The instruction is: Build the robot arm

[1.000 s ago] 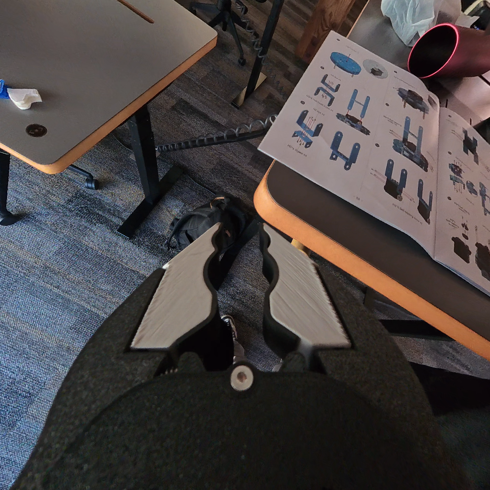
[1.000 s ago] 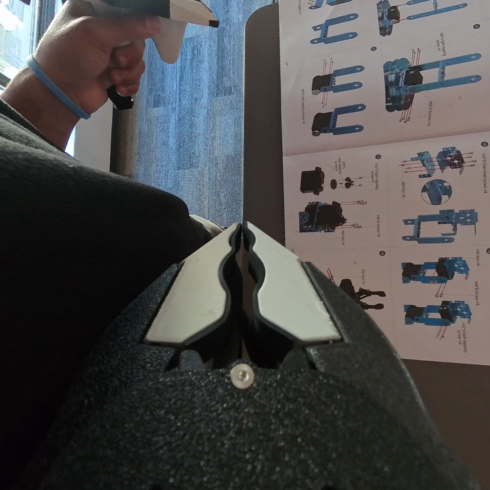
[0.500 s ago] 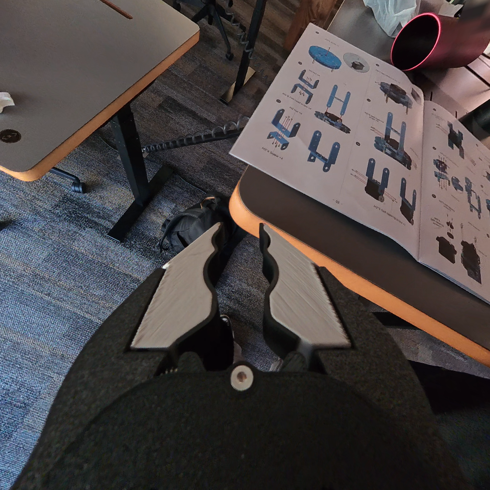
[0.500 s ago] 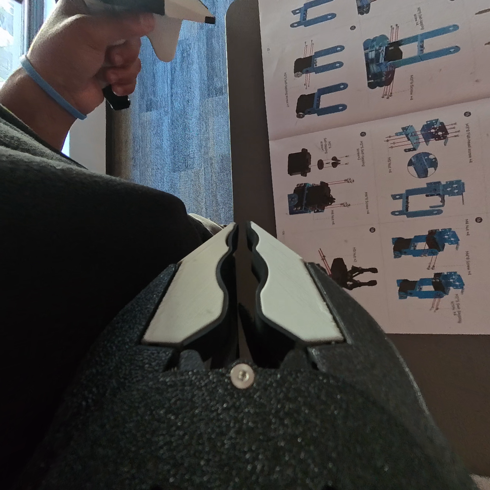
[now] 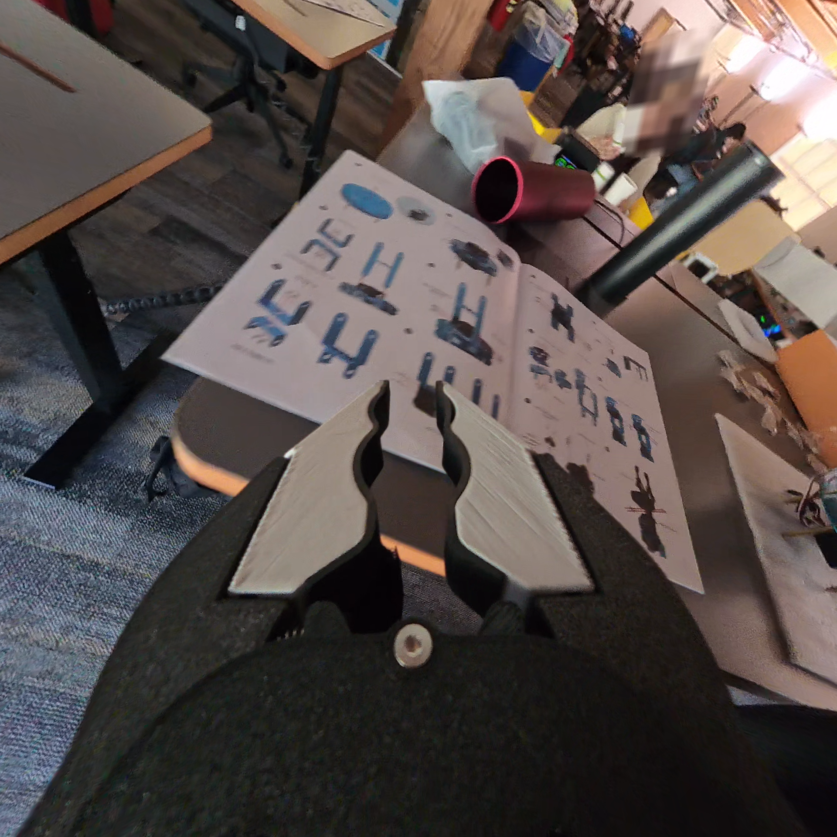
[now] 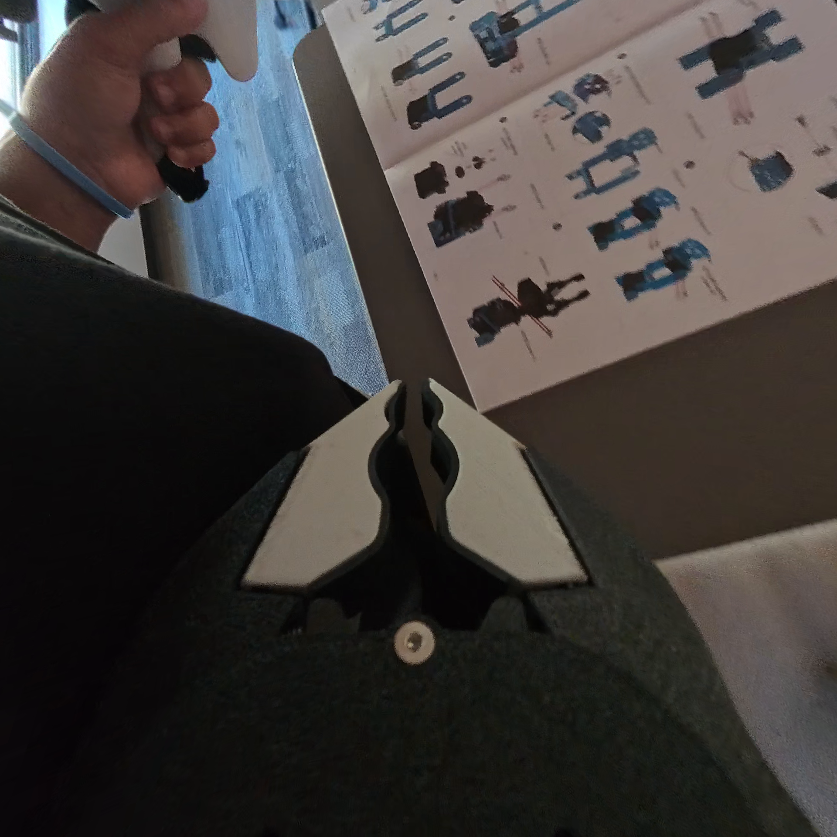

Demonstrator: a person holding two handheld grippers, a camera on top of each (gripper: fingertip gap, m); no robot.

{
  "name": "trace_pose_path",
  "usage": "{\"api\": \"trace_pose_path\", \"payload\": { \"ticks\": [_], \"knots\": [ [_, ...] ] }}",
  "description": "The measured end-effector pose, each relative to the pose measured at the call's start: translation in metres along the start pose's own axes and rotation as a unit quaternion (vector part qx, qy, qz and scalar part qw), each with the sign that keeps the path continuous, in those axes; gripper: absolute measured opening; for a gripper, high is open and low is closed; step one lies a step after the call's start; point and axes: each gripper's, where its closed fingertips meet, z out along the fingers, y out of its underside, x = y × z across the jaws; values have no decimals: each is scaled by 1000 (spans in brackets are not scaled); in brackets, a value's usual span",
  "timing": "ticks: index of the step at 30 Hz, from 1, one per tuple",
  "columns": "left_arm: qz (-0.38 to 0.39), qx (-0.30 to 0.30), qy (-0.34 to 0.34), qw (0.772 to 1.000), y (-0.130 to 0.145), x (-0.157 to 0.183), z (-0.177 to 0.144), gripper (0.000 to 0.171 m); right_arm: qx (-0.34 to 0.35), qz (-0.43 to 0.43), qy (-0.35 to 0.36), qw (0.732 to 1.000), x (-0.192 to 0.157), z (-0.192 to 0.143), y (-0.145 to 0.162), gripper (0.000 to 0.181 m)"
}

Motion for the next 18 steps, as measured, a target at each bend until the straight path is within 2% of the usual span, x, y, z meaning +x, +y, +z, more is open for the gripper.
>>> {"api": "trace_pose_path", "payload": {
  "ticks": [4, 7, 11, 14, 16, 18],
  "knots": [
    [66, -12, 13, 998, 6, 55, 16, 19, 34, 10, 46, 998, 19, -40, 31, 5],
    [95, -28, 44, 994, 24, 113, 34, 19, 68, 37, 87, 993, 42, -79, 63, 4],
    [148, -73, 93, 982, 65, 207, 55, 19, 110, 93, 142, 979, 83, -137, 116, 5],
    [197, -109, 146, 963, 102, 283, 58, 19, 138, 120, 184, 966, 112, -184, 156, 5],
    [220, -132, 190, 948, 128, 327, 54, 19, 127, 112, 219, 961, 134, -207, 184, 5],
    [239, -154, 208, 936, 152, 355, 53, 19, 104, 77, 248, 960, 153, -224, 205, 6]
  ]
}}
